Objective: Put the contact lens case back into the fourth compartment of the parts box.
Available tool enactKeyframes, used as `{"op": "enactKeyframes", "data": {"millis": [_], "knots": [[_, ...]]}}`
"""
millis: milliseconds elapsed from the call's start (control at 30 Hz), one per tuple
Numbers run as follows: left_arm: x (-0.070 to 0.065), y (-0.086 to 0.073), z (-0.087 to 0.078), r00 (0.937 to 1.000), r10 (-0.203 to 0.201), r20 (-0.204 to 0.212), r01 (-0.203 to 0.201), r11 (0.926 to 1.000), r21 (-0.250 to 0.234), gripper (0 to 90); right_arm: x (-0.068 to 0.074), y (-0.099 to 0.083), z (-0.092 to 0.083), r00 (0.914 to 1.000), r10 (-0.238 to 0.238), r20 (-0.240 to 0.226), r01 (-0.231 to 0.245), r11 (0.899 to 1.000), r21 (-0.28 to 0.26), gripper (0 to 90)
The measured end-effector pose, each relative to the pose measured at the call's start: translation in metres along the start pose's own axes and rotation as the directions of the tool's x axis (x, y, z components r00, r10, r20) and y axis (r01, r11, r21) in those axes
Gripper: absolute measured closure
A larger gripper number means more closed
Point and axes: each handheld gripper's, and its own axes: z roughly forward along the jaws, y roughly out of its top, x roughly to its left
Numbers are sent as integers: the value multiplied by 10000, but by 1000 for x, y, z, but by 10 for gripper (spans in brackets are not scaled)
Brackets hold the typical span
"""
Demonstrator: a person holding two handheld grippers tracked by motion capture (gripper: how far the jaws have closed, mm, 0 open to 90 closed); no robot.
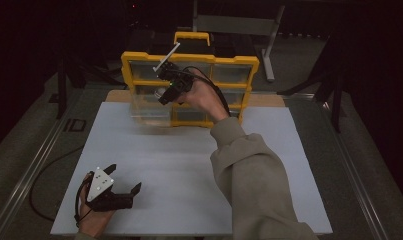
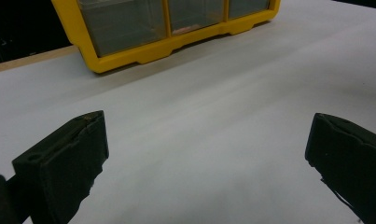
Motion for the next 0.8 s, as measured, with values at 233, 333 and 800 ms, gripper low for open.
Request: {"op": "enactKeyframes", "data": {"millis": [233, 333, 800], "knots": [[0, 0, 0, 10000, -2, 3, 2, 10000, -5, 1, 6, 6, 8, 10000, -16, -20, 16, 10000, 2, 485], [0, 0, 0, 10000, 23, 14, -23, 10000, 17, 1, 8, 7, 12, 10000, -84, -26, 84, 10000, -34, 484], [0, 0, 0, 10000, 20, 11, -20, 10000, 33, 1, 10, 10, 25, 9999, 116, -86, -115, 9999, 72, 484]]}}
